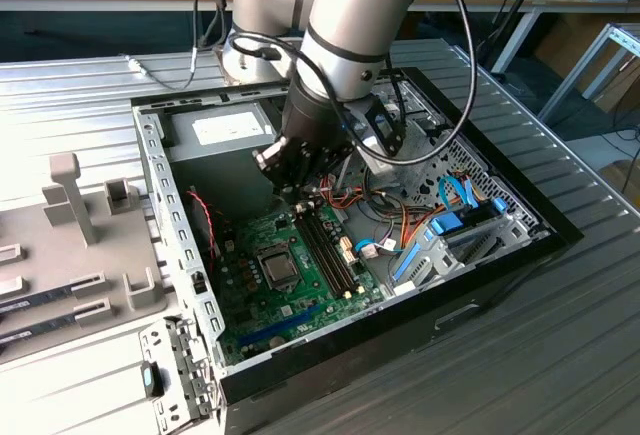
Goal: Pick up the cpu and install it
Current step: 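Install the first cpu locking lever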
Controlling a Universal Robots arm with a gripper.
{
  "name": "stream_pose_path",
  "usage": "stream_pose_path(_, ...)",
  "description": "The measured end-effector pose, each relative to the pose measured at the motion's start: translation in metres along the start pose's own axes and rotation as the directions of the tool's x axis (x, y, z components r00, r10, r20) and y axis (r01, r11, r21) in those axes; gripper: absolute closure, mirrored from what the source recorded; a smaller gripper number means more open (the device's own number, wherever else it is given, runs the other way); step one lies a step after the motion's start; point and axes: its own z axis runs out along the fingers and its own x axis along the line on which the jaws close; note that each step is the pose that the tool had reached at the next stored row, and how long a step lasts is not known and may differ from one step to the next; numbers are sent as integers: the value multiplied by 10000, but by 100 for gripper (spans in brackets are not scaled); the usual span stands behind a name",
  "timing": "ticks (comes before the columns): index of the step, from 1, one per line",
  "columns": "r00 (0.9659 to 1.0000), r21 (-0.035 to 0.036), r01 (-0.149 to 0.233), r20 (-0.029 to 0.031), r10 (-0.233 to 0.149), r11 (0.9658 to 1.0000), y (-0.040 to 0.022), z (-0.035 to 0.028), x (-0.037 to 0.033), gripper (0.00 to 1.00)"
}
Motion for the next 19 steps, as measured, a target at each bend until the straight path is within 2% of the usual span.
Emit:
stream_pose_path(7, 10000, -7, -2, -68, 2, 10000, 28, 121, -15, 90)
stream_pose_path(10, 10000, -9, -2, -85, 2, 10000, 29, 150, -17, 90)
stream_pose_path(13, 9999, -17, 10, -163, -11, 10000, 22, 183, -73, 90)
stream_pose_path(16, 9998, -21, 18, -215, -18, 10000, 17, 214, -82, 90)
stream_pose_path(17, 9997, -7, 20, -239, -20, 10000, 12, 226, -84, 90)
stream_pose_path(19, 9996, 145, 34, -289, -30, 9999, 6, 232, -88, 90)
